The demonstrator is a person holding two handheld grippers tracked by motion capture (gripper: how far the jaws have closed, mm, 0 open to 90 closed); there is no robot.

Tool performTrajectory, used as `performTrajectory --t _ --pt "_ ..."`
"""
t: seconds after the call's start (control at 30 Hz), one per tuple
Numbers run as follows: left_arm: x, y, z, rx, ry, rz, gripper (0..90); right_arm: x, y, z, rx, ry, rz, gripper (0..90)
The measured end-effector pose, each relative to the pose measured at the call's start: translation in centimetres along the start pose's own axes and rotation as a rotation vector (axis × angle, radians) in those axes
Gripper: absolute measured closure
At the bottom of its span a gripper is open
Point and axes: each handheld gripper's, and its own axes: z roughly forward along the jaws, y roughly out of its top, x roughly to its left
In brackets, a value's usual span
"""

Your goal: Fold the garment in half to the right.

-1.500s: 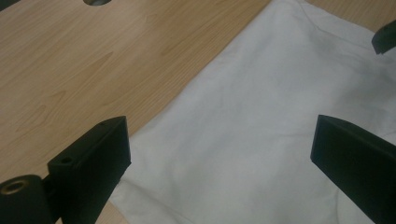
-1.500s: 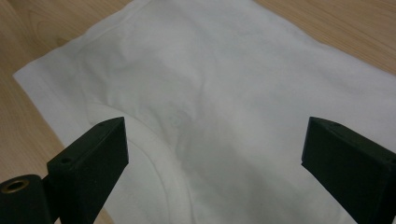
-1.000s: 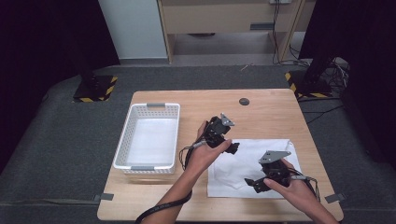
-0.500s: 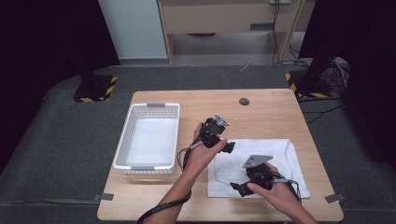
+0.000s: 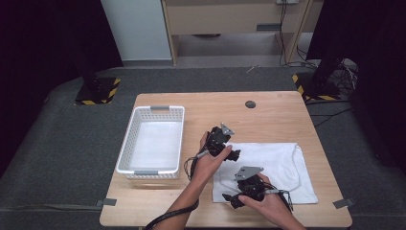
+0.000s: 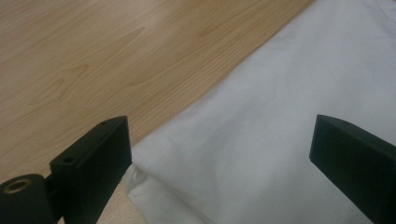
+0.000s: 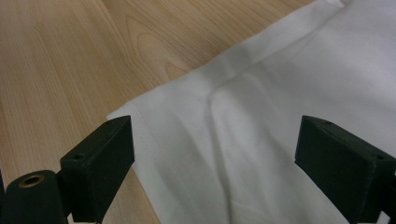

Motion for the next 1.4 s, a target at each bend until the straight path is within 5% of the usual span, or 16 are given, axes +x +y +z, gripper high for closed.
performTrajectory --t 0.3,0.6,1.13,1.4 --pt "0.9 -1.5 1.1 0.013 -0.003 -0.007 5.8 1.5 0.8 2.0 -0.022 0.020 0.000 8.5" --pt "1.9 -2.8 1.8 0.017 -0.001 -0.030 6.1 2.4 0.4 3.6 -0.008 -0.026 -0.023 4.9" --pt "3.9 -3.5 3.5 0.007 0.003 -0.084 6.3 2.4 -0.1 3.6 -0.033 -0.026 -0.027 4.9" --pt "4.2 -3.6 3.9 0.015 -0.013 -0.065 6.0 2.5 0.1 3.6 -0.016 -0.023 -0.034 3.2"
